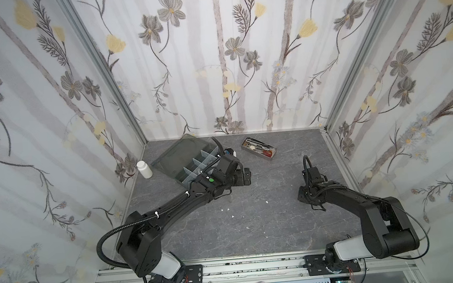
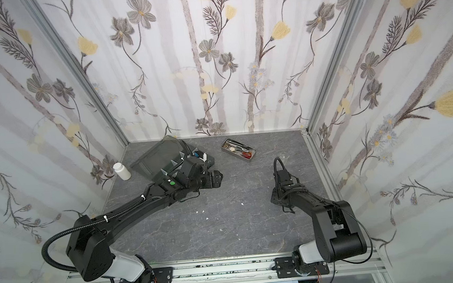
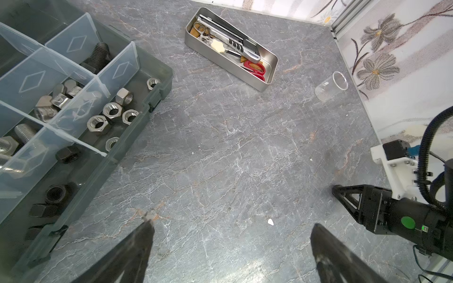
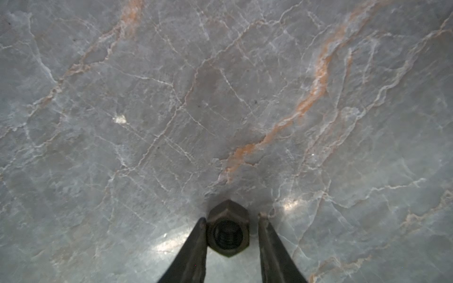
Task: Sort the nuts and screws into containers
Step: 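Lower the right gripper and close it on the black hex nut, then carry the black nut with the right gripper into the organizer and open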
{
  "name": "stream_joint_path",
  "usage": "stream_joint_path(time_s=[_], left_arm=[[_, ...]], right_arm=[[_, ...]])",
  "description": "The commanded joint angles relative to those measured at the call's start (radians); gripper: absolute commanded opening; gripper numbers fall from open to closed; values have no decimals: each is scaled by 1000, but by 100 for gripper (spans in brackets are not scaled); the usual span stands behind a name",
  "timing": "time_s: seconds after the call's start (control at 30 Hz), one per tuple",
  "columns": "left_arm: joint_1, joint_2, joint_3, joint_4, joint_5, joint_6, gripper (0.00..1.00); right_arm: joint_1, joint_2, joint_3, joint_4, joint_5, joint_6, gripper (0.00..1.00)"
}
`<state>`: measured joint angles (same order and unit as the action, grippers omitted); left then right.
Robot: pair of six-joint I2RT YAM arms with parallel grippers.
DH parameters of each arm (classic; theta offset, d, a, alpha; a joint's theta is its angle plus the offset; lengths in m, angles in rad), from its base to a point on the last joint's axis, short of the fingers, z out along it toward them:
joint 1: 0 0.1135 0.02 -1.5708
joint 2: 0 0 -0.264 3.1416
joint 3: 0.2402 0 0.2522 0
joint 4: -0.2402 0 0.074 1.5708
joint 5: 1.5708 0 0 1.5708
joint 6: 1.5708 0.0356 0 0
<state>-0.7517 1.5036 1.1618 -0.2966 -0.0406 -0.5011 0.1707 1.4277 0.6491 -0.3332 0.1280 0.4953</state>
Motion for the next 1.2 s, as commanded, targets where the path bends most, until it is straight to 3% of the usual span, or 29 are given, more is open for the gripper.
stream_joint_path(time_s=[0.0,0.27,0.43,0.7,0.93,1.17], left_arm=[[1,-20,-7,-1,-15,-4,100],[23,-78,-21,-42,-35,-2,100],[81,-181,-82,-26,2,-20,100],[234,-363,-165,-45,49,-31,100],[339,-418,-183,-126,71,0,100],[431,-469,-209,-165,102,27,100]], right_arm=[[1,9,11,14,-14,-12,33],[1,4,15,23,-22,-21,15],[31,4,31,44,-121,-53,10],[239,49,224,33,-165,-34,10],[388,161,433,61,-219,-9,11],[501,375,669,105,-332,-16,11]])
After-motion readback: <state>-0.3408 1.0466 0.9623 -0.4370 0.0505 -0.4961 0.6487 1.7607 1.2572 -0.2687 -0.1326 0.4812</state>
